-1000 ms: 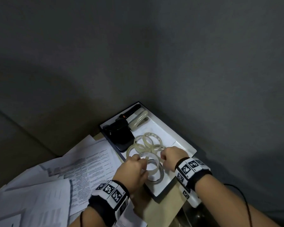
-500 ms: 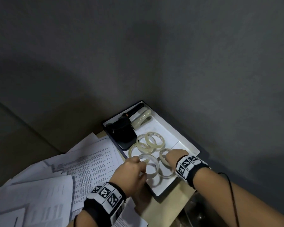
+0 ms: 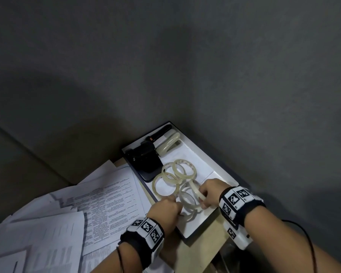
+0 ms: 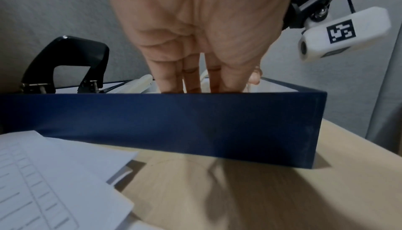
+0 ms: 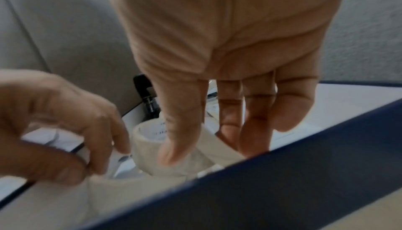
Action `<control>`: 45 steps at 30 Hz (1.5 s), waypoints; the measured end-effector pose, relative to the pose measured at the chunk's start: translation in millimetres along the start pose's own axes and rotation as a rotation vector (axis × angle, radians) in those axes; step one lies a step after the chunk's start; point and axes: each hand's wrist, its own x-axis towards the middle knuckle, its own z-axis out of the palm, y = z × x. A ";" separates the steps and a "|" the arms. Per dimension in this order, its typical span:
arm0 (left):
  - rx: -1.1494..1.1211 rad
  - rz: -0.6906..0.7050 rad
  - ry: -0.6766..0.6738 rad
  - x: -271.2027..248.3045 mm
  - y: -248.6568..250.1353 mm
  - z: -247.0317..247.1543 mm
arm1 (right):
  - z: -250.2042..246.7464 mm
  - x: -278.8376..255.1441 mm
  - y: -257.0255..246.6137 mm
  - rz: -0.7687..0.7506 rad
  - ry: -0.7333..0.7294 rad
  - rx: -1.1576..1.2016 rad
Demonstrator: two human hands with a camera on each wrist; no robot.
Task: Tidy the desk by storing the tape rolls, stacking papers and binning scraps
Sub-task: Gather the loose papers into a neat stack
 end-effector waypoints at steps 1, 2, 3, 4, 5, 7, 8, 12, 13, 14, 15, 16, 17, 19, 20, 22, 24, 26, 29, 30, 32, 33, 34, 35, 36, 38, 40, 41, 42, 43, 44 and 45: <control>0.005 -0.002 0.006 0.4 -0.2 0.4 | 2.0 0.7 -0.3 0.002 -0.022 -0.013; 0.010 -0.005 0.013 0.4 0.0 0.6 | 3.1 1.5 0.1 0.010 -0.030 -0.027; 0.006 -0.010 0.019 0.0 -0.3 0.3 | 2.2 1.9 1.3 0.022 -0.029 -0.040; -0.003 -0.016 0.026 -0.5 -0.9 -0.2 | 0.1 2.4 3.2 0.031 -0.018 -0.050; -0.013 -0.017 0.035 -1.0 -1.6 -0.5 | -3.1 2.1 5.1 0.041 -0.008 -0.063; -0.023 -0.003 0.058 -2.2 -3.9 0.7 | -8.9 0.6 8.2 0.054 0.004 -0.091; -0.030 0.007 0.071 -2.4 -5.2 2.5 | -10.5 0.5 8.9 0.062 0.014 -0.103; -0.012 0.052 0.106 -3.6 -6.8 10.0 | -9.9 2.1 2.4 0.079 0.160 -0.105; 0.014 0.055 0.101 -4.0 -6.3 11.5 | -8.9 2.6 -0.6 0.083 0.196 -0.090; 0.032 0.056 0.094 -4.4 -5.7 13.0 | -7.3 3.3 -3.2 0.083 0.231 -0.069; 0.040 0.053 0.086 -5.2 -5.3 13.8 | -6.0 3.8 -6.1 0.080 0.261 -0.051; 0.042 0.052 0.083 -5.9 -4.9 14.4 | -4.8 4.0 -8.4 0.075 0.286 -0.032; 0.039 0.052 0.085 -6.6 -4.2 15.1 | -3.6 3.7 -10.0 0.071 0.300 -0.013; 0.015 0.053 0.108 -11.1 -5.4 14.2 | -0.7 3.8 -14.7 0.049 0.303 0.023; 0.001 0.058 0.129 -13.6 -6.0 12.8 | 0.8 3.6 -15.9 0.036 0.308 0.042; -0.042 0.047 0.178 -23.4 -11.4 10.3 | 5.0 1.9 -23.4 0.002 0.324 0.075; -0.090 0.007 0.221 -36.2 -21.9 9.1 | 11.0 0.4 -35.1 -0.035 0.344 0.101; -0.114 -0.048 0.248 -52.3 -37.1 10.8 | 17.9 0.1 -52.0 -0.082 0.356 0.115; -0.155 -0.151 0.272 -80.2 -62.5 18.0 | 30.9 -1.3 -84.3 -0.170 0.374 0.157; -0.171 -0.187 0.285 -90.2 -70.1 20.6 | 36.0 -2.3 -96.1 -0.203 0.382 0.165; -0.213 -0.264 0.313 -112.8 -85.2 27.8 | 48.7 -5.3 -121.6 -0.270 0.378 0.177; -0.233 -0.292 0.326 -122.2 -91.4 31.3 | 55.0 -7.1 -131.9 -0.291 0.363 0.191; -0.251 -0.319 0.341 -132.2 -97.3 35.2 | 61.8 -8.8 -141.6 -0.310 0.340 0.201; -0.270 -0.348 0.355 -143.6 -103.7 39.2 | 69.2 -11.0 -152.0 -0.338 0.315 0.204; -0.285 -0.374 0.369 -155.3 -110.2 43.7 | 77.5 -12.9 -161.5 -0.368 0.294 0.202; -0.302 -0.426 0.393 -179.5 -121.8 53.0 | 93.9 -17.9 -179.3 -0.411 0.251 0.193; -0.334 -0.481 0.410 -202.9 -131.6 63.0 | 109.5 -23.2 -193.3 -0.429 0.214 0.179; -0.352 -0.513 0.421 -215.2 -136.6 68.6 | 116.9 -26.1 -200.7 -0.440 0.197 0.166; -0.366 -0.544 0.439 -228.0 -141.3 73.8 | 124.5 -29.0 -208.4 -0.453 0.177 0.155; -0.384 -0.574 0.462 -241.2 -146.1 79.0 | 131.6 -32.7 -217.0 -0.472 0.161 0.153; -0.409 -0.606 0.491 -254.9 -151.1 84.4 | 139.1 -36.3 -226.4 -0.490 0.141 0.160; -0.440 -0.639 0.518 -268.9 -155.8 90.0 | 147.1 -40.1 -236.2 -0.507 0.124 0.184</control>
